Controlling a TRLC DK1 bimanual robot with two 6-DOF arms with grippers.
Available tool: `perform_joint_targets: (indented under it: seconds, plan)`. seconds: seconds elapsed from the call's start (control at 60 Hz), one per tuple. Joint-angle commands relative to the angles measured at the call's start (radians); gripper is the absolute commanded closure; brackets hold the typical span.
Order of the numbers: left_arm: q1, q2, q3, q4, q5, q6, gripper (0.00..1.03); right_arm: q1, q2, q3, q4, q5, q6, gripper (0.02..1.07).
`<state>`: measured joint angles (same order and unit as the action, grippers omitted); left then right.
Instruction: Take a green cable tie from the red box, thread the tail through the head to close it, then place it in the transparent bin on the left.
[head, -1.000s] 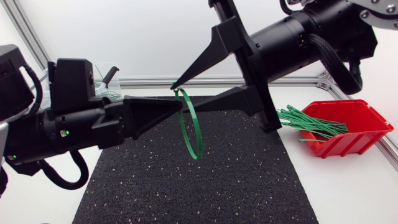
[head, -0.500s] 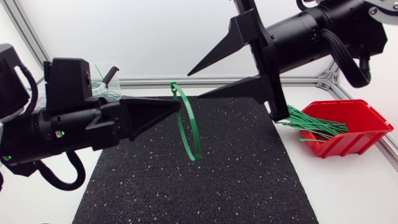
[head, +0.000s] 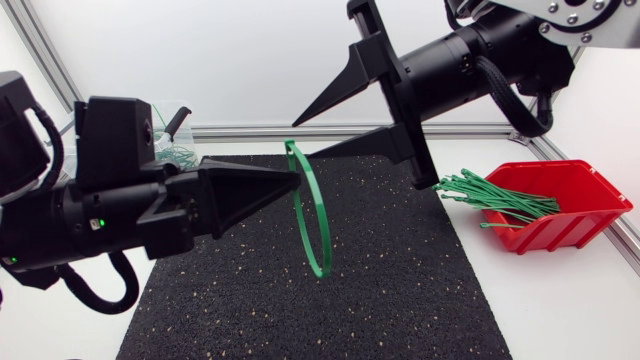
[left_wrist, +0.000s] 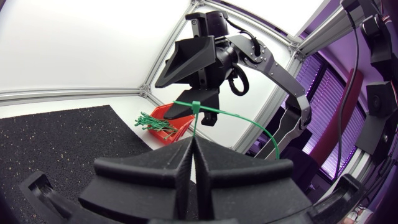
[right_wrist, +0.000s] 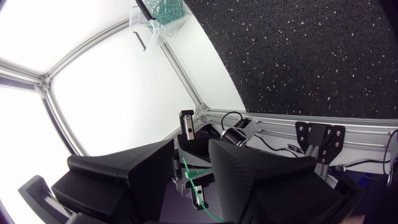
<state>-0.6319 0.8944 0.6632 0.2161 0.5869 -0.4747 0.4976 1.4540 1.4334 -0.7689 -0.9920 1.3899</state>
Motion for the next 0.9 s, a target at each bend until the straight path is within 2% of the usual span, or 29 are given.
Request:
perform_joint_targets:
  seconds: [0.0,0.383,0.483,0.65,0.883]
  plan:
    - [-0.008,-0.008,0.032,0.003,0.001,-0.022,1.0,0.018,0.009,0.039,0.01,-0.008,-0.003,0.62]
    - [-0.008,-0.005,0.029,0.005,0.001,-0.019,1.0,0.059,0.002,0.041,0.016,-0.004,0.001,0.63]
    - [-0.006,-0.005,0.029,0.005,0.001,-0.019,1.0,0.061,-0.001,0.041,0.016,0.0,0.0,0.66]
    - [-0.009,0.0,0.03,0.005,0.001,-0.019,1.0,0.053,-0.006,0.042,0.013,0.021,-0.009,0.79]
    - [-0.015,0.005,0.033,0.005,0.001,-0.019,1.0,0.055,-0.021,0.044,0.01,0.029,-0.015,0.82]
